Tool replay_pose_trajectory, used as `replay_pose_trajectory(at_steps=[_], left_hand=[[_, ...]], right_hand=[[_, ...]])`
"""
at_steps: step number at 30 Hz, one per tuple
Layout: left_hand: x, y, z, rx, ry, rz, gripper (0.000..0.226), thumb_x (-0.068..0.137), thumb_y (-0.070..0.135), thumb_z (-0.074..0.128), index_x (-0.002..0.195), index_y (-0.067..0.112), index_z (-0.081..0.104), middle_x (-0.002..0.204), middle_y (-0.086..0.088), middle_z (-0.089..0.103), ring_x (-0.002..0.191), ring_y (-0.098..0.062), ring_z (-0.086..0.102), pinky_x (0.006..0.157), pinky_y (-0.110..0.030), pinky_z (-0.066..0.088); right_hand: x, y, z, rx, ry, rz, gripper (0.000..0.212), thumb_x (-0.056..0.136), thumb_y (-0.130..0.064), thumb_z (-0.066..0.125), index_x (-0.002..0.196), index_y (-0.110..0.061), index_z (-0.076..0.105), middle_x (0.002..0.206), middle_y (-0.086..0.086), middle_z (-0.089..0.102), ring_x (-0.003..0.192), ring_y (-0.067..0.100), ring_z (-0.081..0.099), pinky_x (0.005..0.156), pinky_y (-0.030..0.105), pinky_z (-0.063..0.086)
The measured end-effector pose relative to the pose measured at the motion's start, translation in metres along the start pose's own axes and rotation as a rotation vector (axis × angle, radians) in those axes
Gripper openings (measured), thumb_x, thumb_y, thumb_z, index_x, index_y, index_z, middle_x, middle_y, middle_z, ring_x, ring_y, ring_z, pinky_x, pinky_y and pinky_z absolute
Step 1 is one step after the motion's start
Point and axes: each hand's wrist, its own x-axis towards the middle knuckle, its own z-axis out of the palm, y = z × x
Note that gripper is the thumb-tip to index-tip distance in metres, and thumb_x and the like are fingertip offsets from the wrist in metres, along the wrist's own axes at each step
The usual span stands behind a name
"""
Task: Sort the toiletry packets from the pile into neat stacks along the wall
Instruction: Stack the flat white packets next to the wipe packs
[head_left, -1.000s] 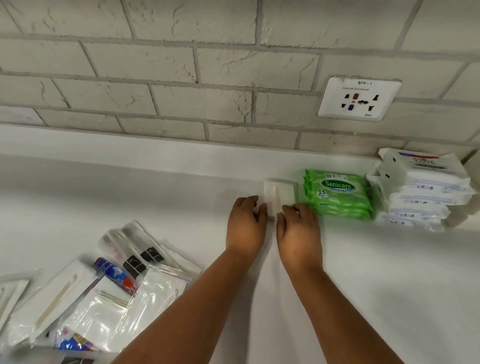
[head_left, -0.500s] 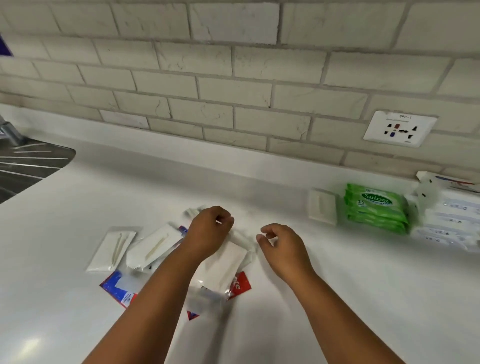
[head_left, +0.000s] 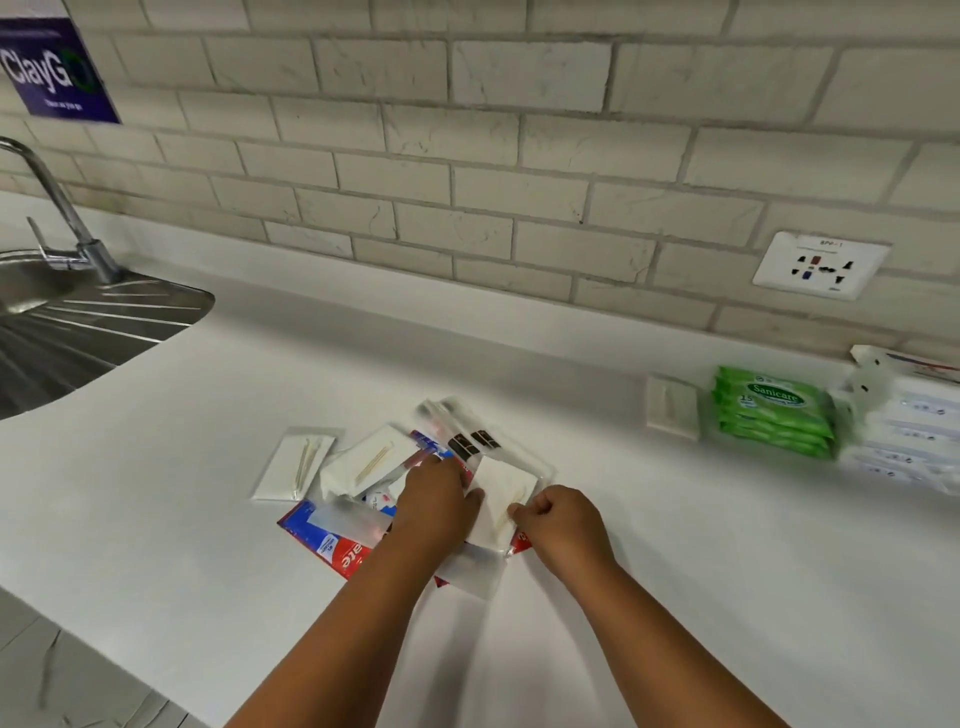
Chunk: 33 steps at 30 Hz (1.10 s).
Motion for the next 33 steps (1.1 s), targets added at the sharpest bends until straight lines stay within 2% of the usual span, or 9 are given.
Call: replay_pose_trajectory(at_steps=[5, 7, 10, 12, 14, 20, 26, 30, 33], left_hand=[[-0.002, 0.006, -0.004, -0.315, 0.030, -0.045, 0.015, 0.090, 0.026, 0.061, 0.092, 0.017, 0.049, 0.078, 0.009, 0.051, 0.081, -0.015, 0.054, 0.070, -0.024, 0.039], [-0.002, 0.009, -0.007, -0.501, 0.000, -0.094, 0.015, 0.089, 0.025, 0.063, 0.093, 0.015, 0.053, 0.081, 0.005, 0.056, 0.076, -0.012, 0.054, 0.069, -0.025, 0.045], [0.001, 0.014, -0.010, -0.795, -0.072, -0.146, 0.016, 0.087, 0.024, 0.068, 0.095, 0.015, 0.056, 0.091, -0.004, 0.064, 0.081, -0.018, 0.061, 0.081, -0.039, 0.056], [0.006, 0.023, -0.012, -0.931, -0.114, -0.152, 0.016, 0.087, 0.019, 0.068, 0.097, 0.012, 0.057, 0.091, -0.006, 0.064, 0.078, -0.019, 0.061, 0.075, -0.037, 0.057], [0.011, 0.036, -0.016, -1.043, -0.137, -0.142, 0.014, 0.087, 0.012, 0.068, 0.098, 0.011, 0.058, 0.090, -0.008, 0.065, 0.074, -0.017, 0.060, 0.067, -0.029, 0.054], [0.028, 0.076, -0.018, -1.120, -0.185, -0.057, 0.015, 0.087, 0.006, 0.067, 0.099, 0.010, 0.060, 0.085, -0.004, 0.062, 0.074, -0.015, 0.059, 0.068, -0.026, 0.052], [0.040, 0.106, 0.002, -1.152, -0.252, -0.040, 0.018, 0.087, 0.005, 0.066, 0.105, 0.006, 0.060, 0.086, -0.006, 0.065, 0.070, -0.014, 0.060, 0.068, -0.025, 0.053], [0.045, 0.119, 0.029, -1.142, -0.343, -0.069, 0.016, 0.087, 0.010, 0.066, 0.101, 0.010, 0.060, 0.078, -0.003, 0.061, 0.068, -0.015, 0.056, 0.069, -0.027, 0.053], [0.052, 0.126, 0.051, -1.060, -0.466, -0.100, 0.009, 0.088, 0.012, 0.064, 0.095, 0.010, 0.059, 0.076, -0.004, 0.057, 0.067, -0.016, 0.052, 0.068, -0.029, 0.053]], right_hand=[[-0.001, -0.004, -0.008, 0.319, 0.084, 0.036, 0.011, 0.083, -0.021, 0.068, 0.075, -0.016, 0.063, 0.073, -0.003, 0.065, 0.066, 0.013, 0.061, 0.062, 0.027, 0.049], [0.000, -0.007, -0.017, 0.447, 0.115, 0.038, 0.005, 0.084, -0.016, 0.067, 0.080, -0.014, 0.066, 0.079, 0.000, 0.067, 0.070, 0.014, 0.063, 0.065, 0.026, 0.051], [0.010, -0.012, -0.034, 0.534, 0.129, 0.028, 0.004, 0.084, -0.014, 0.066, 0.081, -0.015, 0.067, 0.085, 0.002, 0.069, 0.078, 0.019, 0.063, 0.073, 0.032, 0.053], [0.018, -0.014, -0.046, 0.554, 0.151, 0.018, 0.004, 0.084, -0.013, 0.067, 0.082, -0.016, 0.067, 0.086, 0.003, 0.069, 0.077, 0.019, 0.062, 0.072, 0.032, 0.052], [0.026, -0.017, -0.059, 0.571, 0.180, -0.008, 0.004, 0.085, -0.011, 0.066, 0.084, -0.015, 0.067, 0.086, 0.004, 0.069, 0.074, 0.018, 0.060, 0.070, 0.029, 0.050], [0.045, -0.015, -0.100, 0.481, 0.174, -0.083, 0.009, 0.088, -0.008, 0.060, 0.094, -0.012, 0.066, 0.073, -0.001, 0.061, 0.064, 0.013, 0.054, 0.060, 0.023, 0.043], [0.065, 0.009, -0.123, 0.446, 0.183, -0.058, 0.010, 0.085, -0.011, 0.059, 0.086, -0.003, 0.065, 0.074, 0.007, 0.060, 0.068, 0.019, 0.054, 0.065, 0.027, 0.042], [0.075, 0.035, -0.127, 0.491, 0.187, 0.023, 0.016, 0.086, -0.013, 0.056, 0.070, -0.010, 0.055, 0.066, 0.003, 0.050, 0.063, 0.017, 0.045, 0.060, 0.027, 0.035], [0.086, 0.062, -0.125, 0.572, 0.210, 0.107, 0.019, 0.087, -0.013, 0.054, 0.069, -0.011, 0.049, 0.067, 0.006, 0.047, 0.061, 0.018, 0.042, 0.060, 0.027, 0.033]])
